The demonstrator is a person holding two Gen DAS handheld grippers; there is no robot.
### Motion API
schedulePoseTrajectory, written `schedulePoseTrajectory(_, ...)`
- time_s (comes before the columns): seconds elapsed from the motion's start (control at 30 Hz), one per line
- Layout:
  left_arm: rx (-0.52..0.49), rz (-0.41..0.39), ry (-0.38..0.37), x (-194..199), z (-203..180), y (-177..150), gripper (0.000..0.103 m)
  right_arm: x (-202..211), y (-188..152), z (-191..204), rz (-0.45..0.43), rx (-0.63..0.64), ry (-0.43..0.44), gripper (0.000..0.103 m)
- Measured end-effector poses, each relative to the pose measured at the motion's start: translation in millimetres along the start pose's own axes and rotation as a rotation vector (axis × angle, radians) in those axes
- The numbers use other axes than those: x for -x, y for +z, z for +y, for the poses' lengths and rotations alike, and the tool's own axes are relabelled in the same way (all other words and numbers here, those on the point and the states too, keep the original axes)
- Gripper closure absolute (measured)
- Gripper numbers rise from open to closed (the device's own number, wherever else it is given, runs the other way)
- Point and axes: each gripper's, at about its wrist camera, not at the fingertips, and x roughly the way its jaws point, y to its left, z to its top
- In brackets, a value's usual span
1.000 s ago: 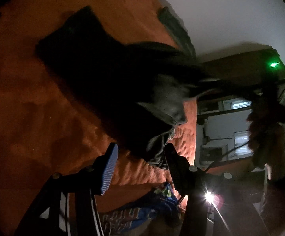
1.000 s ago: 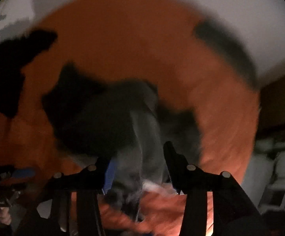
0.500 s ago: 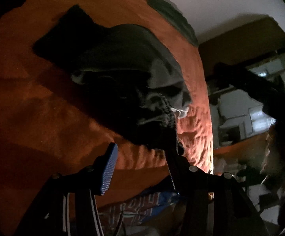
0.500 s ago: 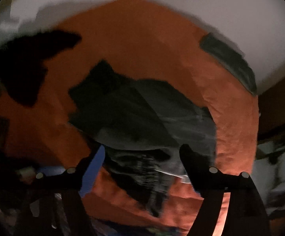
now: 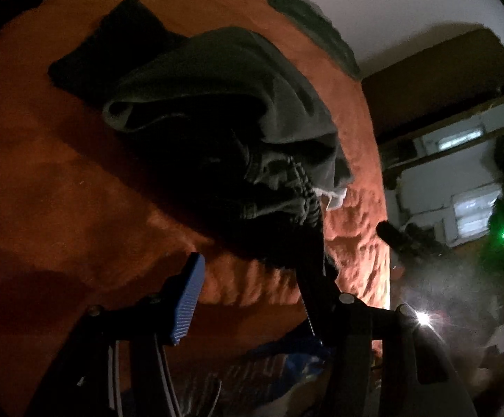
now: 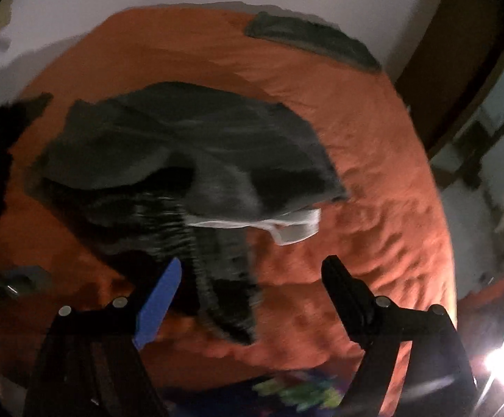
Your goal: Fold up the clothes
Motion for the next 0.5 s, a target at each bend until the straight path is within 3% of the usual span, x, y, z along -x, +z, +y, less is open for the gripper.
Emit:
schedulePoseTrajectory(0.13,0.041,-0.06,-0.053,-7,6,-3,0.046,-25,-6,-11,0.029,0.06,-0.024,0.021)
schedulePoseTrajectory(0.2,0.057,-0.053,-0.078,-16,7,-4,0.045,-42,-6,-11,0.066,0.081,-0.024,0.021)
schedulePoseTrajectory(0.27,0.062,-0.038,-0.086,-21,8,-4,0.045,-58,-5,-10,0.123,0.079,0.005,0.021)
schedulePoseTrajectory(0.37,0.074,-0.028,-0.071,-27,13,-4,0.045,-88,-13,1,0.278,0.059,0.127,0.021)
schedulePoseTrajectory(0.47,0.13,-0.022,-0.077,-32,25,-3,0.045,-97,-26,18,0.331,0.079,0.153,0.022)
schedulePoseTrajectory(0.5,0.152,-0.019,-0.087,-32,29,-2,0.045,-96,-27,23,0.342,0.087,0.194,0.032)
